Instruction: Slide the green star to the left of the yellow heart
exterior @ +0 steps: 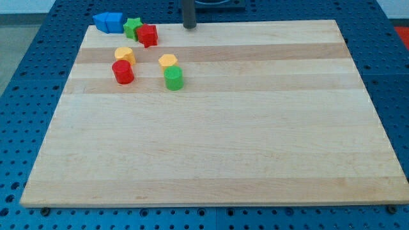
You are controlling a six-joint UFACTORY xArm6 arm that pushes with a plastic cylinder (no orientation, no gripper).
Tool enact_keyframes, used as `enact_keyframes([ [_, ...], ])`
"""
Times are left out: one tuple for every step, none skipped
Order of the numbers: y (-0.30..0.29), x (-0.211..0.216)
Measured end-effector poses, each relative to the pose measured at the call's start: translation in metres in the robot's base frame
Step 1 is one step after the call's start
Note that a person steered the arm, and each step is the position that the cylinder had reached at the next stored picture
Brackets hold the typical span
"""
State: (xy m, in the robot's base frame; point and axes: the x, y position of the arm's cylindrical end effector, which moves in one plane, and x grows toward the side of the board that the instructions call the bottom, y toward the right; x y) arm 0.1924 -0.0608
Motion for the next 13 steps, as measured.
enact_keyframes([
  [-0.022,-0.001],
  [-0.039,0.001],
  [-0.06,-0.001],
  [-0.082,-0.001],
  [-0.111,-0.001],
  [-0.132,-0.001],
  [-0.148,-0.001],
  [-0.156,-0.001],
  [-0.156,0.002],
  [-0.156,0.019],
  [-0.156,0.053],
  [-0.156,0.08],
  [-0.153,0.077],
])
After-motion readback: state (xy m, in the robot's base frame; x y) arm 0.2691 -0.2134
